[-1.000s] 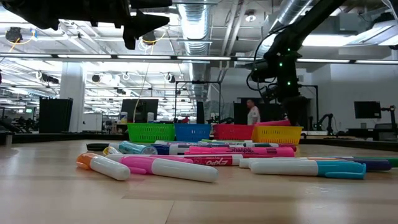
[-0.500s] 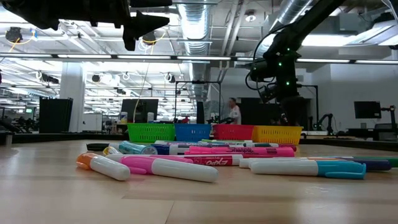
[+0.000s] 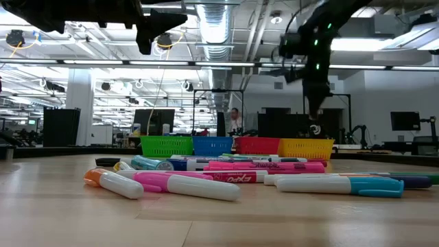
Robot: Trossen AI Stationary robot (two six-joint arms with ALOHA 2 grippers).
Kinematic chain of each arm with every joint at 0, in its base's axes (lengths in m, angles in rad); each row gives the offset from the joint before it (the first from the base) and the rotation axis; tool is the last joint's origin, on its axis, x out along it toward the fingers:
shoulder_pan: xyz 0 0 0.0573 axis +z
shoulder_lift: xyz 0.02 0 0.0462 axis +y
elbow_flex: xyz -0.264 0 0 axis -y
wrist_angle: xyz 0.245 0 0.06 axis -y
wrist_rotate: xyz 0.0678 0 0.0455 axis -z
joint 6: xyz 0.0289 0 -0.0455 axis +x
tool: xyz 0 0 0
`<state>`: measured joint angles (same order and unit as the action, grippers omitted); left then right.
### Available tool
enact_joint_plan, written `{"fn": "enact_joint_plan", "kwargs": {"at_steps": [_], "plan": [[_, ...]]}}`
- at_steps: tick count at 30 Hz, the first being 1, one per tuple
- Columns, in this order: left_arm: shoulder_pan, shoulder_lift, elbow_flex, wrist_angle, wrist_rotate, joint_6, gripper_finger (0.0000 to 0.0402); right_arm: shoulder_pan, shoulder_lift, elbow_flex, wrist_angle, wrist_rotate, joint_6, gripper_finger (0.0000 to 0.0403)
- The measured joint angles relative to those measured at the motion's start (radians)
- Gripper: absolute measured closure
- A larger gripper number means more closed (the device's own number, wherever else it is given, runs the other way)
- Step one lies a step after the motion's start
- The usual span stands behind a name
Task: Pick & Place Markers
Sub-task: Put the large pink highlighter pen into the yellow bin
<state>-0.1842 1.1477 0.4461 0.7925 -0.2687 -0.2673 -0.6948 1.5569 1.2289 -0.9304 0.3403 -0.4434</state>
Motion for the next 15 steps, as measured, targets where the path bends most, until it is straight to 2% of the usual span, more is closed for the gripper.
{"fn": "enact_joint_plan", "kwargs": {"at_steps": [2, 4, 8, 10, 12, 15], "plan": [[-0.009, 0.000, 0.000, -0.001, 0.005, -0.003, 0.0206, 0.019, -0.062, 0.000, 0.013, -0.023, 0.050, 0.0200], [-0.017, 0.000, 0.000, -0.003, 0.011, -0.002, 0.0206, 0.039, -0.125, 0.000, 0.024, -0.090, 0.116, 0.0205], [-0.031, 0.000, 0.000, -0.007, 0.011, -0.003, 0.0206, 0.097, -0.232, 0.000, 0.035, -0.330, 0.251, 0.0214], [-0.043, 0.000, 0.000, -0.008, 0.012, -0.003, 0.0206, 0.146, -0.267, 0.000, 0.039, -0.410, 0.307, 0.0217], [-0.057, 0.000, 0.000, -0.008, 0.013, -0.003, 0.0206, 0.214, -0.290, 0.000, 0.043, -0.447, 0.340, 0.0220], [-0.085, 0.000, 0.000, -0.014, 0.012, -0.002, 0.0206, 0.347, -0.295, 0.000, 0.061, -0.449, 0.370, 0.0224]]}}
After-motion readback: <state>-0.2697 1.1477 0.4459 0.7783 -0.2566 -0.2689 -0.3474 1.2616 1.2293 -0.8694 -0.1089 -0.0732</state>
